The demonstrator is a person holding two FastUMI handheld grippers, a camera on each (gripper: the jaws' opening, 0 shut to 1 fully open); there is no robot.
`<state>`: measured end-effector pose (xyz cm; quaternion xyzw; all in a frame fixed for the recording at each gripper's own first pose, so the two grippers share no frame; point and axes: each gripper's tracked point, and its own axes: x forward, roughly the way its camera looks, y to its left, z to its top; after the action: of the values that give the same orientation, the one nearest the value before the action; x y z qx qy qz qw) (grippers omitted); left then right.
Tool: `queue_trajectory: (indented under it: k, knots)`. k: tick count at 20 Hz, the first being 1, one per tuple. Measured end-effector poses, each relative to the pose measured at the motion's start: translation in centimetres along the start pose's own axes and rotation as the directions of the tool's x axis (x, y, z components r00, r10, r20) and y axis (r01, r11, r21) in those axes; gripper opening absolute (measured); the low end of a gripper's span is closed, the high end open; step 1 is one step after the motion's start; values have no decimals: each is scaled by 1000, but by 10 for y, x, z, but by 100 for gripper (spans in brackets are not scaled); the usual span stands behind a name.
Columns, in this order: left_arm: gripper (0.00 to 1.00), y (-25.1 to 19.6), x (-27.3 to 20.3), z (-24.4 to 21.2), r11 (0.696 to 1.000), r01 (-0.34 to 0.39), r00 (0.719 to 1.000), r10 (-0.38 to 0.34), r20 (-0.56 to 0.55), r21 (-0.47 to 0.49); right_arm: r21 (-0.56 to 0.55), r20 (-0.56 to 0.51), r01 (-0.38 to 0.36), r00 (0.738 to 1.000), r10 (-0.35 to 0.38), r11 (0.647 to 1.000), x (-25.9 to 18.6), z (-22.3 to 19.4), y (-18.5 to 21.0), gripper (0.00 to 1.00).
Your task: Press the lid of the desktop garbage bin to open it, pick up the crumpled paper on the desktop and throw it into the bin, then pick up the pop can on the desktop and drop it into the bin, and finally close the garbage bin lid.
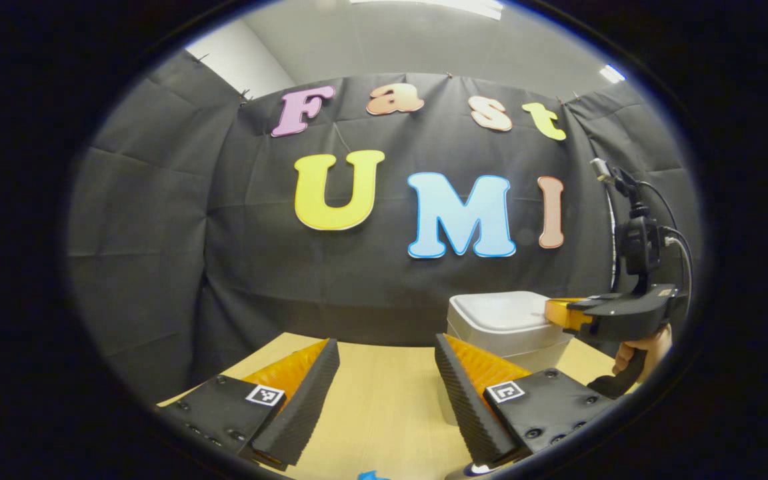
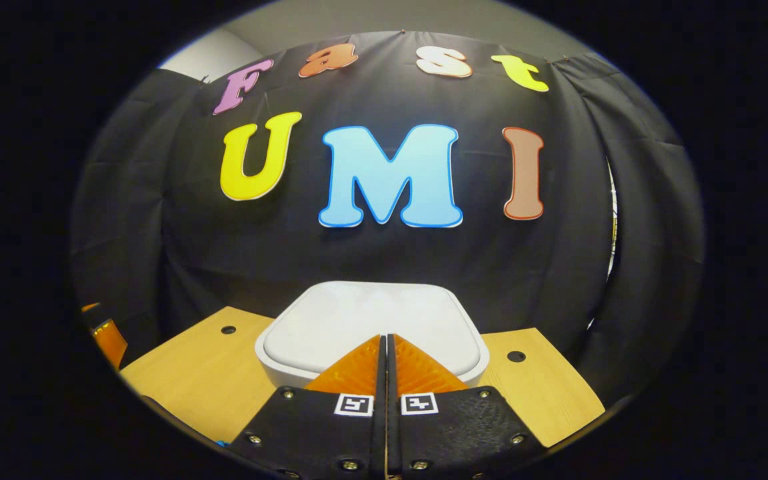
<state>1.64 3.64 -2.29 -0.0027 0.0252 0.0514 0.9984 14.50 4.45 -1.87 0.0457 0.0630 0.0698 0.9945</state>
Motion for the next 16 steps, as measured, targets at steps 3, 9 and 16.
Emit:
queue_trajectory:
  k: [3,9,16]
  knots:
    - [96,-5,0,1,1000,7,1000,-7,1,4,-15,-18,-7,1000,7,1000,-1,-9,0,1]
    - [96,-10,0,4,1000,26,1000,-26,12,8,79,-22,-35,999,37,996,-1,-7,1,1]
    - [96,-8,-18,13,1000,31,999,-31,37,-3,129,-21,-47,999,50,991,-2,3,-2,1]
